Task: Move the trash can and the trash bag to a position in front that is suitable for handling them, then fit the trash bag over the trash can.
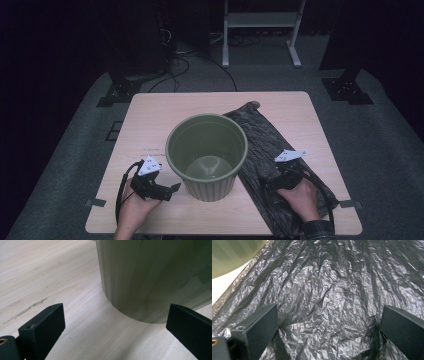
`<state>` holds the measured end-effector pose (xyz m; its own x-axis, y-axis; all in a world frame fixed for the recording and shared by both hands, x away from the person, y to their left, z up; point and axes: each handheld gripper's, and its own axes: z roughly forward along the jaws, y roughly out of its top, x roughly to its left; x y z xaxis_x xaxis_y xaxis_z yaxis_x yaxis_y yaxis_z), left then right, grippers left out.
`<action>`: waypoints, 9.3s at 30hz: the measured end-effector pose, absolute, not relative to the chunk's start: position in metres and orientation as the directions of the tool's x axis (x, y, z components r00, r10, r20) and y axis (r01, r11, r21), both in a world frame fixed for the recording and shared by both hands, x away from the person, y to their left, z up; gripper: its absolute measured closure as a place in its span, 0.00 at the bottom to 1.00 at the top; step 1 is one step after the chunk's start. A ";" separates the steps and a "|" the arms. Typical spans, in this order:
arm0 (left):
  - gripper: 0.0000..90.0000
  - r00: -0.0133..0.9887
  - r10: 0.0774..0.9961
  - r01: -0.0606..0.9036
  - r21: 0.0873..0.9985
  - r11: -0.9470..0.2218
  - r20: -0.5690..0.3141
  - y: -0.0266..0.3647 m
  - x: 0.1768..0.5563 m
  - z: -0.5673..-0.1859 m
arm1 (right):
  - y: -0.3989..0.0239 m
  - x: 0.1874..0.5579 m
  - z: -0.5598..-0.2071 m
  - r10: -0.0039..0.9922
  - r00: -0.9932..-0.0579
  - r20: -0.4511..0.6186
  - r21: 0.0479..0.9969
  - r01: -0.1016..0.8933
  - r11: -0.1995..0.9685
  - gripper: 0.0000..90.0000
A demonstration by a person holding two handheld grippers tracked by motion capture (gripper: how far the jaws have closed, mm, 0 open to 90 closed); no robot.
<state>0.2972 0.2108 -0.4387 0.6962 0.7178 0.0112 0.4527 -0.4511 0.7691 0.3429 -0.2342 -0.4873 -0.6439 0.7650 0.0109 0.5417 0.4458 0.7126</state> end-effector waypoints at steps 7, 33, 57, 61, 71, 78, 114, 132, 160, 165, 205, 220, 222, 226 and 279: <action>0.01 0.693 0.721 0.464 0.761 -0.454 0.006 0.211 0.304 -0.459 | -0.234 0.343 -0.487 0.765 -0.644 0.011 0.713 0.542 0.446 0.01; 0.01 0.709 0.705 0.484 0.719 -0.499 0.012 0.199 0.307 -0.484 | -0.233 0.341 -0.487 0.759 -0.651 0.004 0.711 0.535 0.456 0.01; 0.01 0.709 0.705 0.484 0.719 -0.499 0.011 0.199 0.307 -0.484 | -0.305 0.349 -0.472 0.869 -0.494 0.011 0.718 0.609 0.337 0.01; 0.01 0.710 0.704 0.484 0.719 -0.499 0.011 0.199 0.307 -0.484 | -0.314 0.351 -0.475 0.880 -0.475 0.025 0.711 0.627 0.318 0.02; 0.00 0.713 0.701 0.482 0.718 -0.502 0.012 0.199 0.307 -0.484 | -0.310 0.355 -0.481 0.859 -0.510 0.047 0.711 0.621 0.330 0.26; 0.00 0.714 0.700 0.482 0.717 -0.504 0.012 0.199 0.308 -0.484 | -0.296 0.352 -0.479 0.822 -0.567 0.056 0.722 0.592 0.359 0.47; 0.00 0.718 0.696 0.479 0.717 -0.507 0.012 0.200 0.308 -0.484 | -0.211 0.349 -0.476 0.679 -0.730 0.081 0.733 0.506 0.456 0.76; 0.00 0.721 0.693 0.477 0.717 -0.509 0.012 0.200 0.308 -0.484 | -0.182 0.355 -0.481 0.685 -0.720 0.112 0.727 0.529 0.437 0.23; 0.00 0.721 0.692 0.477 0.717 -0.509 0.012 0.200 0.308 -0.484 | -0.177 0.345 -0.483 0.662 -0.747 0.060 0.760 0.464 0.455 1.00; 0.00 0.721 0.692 0.477 0.717 -0.509 0.012 0.200 0.308 -0.484 | -0.186 0.342 -0.478 0.639 -0.765 0.080 0.771 0.454 0.446 1.00; 0.00 0.721 0.692 0.476 0.716 -0.510 0.013 0.200 0.308 -0.484 | -0.206 0.304 -0.364 0.294 -0.953 0.071 0.892 0.193 0.408 1.00; 0.00 0.722 0.692 0.476 0.717 -0.510 0.013 0.200 0.308 -0.484 | -0.197 0.300 -0.312 0.194 -0.981 0.014 0.919 0.089 0.384 1.00; 0.00 0.722 0.692 0.476 0.717 -0.510 0.013 0.200 0.308 -0.484 | -0.194 0.301 -0.306 0.184 -0.983 0.011 0.925 0.080 0.371 1.00; 0.00 0.721 0.693 0.475 0.718 -0.508 0.013 0.200 0.308 -0.484 | -0.190 0.303 -0.298 0.162 -0.987 0.012 0.935 0.069 0.348 1.00; 0.00 0.730 0.683 0.468 0.717 -0.517 0.016 0.200 0.308 -0.484 | 0.025 0.367 -0.211 -0.117 -0.992 0.054 0.981 0.031 0.192 0.99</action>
